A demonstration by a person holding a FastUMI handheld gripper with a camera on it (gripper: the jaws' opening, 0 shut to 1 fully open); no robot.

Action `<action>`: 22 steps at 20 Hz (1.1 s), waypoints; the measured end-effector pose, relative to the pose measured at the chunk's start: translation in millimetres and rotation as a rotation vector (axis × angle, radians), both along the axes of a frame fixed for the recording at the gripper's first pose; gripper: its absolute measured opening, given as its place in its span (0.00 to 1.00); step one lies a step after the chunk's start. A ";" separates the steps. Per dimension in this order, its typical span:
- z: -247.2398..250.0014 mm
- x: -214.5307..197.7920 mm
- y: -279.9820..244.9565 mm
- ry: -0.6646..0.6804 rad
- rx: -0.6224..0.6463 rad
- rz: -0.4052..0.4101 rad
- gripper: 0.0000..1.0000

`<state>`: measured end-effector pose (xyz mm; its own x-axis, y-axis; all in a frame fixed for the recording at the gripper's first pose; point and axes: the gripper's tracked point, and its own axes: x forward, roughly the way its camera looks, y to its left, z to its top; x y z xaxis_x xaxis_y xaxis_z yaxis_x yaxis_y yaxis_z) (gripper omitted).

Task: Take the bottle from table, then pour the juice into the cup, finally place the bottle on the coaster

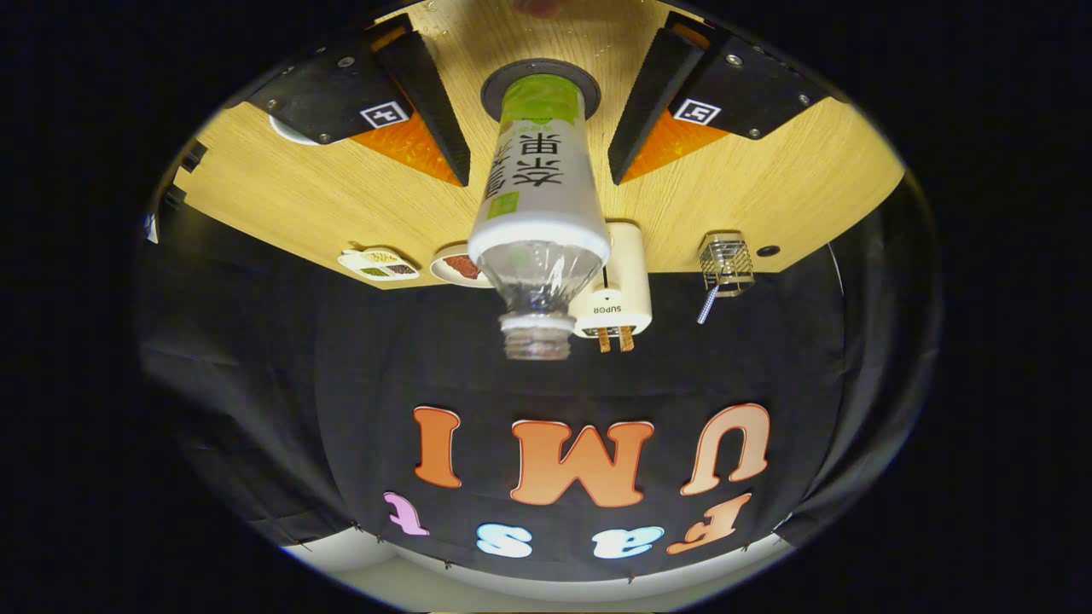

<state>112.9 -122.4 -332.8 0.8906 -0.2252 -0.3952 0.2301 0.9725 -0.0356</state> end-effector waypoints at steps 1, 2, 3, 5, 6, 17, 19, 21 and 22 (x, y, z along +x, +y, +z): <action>9.4 -3.5 1.1 -0.024 0.006 0.002 0.97; 18.9 -6.8 3.6 -0.042 0.011 0.008 0.97; 28.2 -11.5 5.3 -0.060 0.008 0.013 0.97; 52.0 -20.9 10.4 -0.098 -0.006 0.024 0.97; 66.2 -25.4 14.4 -0.119 -0.011 0.029 0.97; 209.8 -74.3 93.1 -0.279 -0.041 0.133 0.97; 230.4 -87.3 110.6 -0.303 -0.030 0.171 0.97; 250.9 -100.1 112.3 -0.332 -0.026 0.197 0.97; 260.0 -105.5 118.7 -0.345 -0.026 0.216 0.97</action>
<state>7.4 -3.7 -72.8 0.9978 -0.0244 -0.0613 0.0234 0.9996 -0.0173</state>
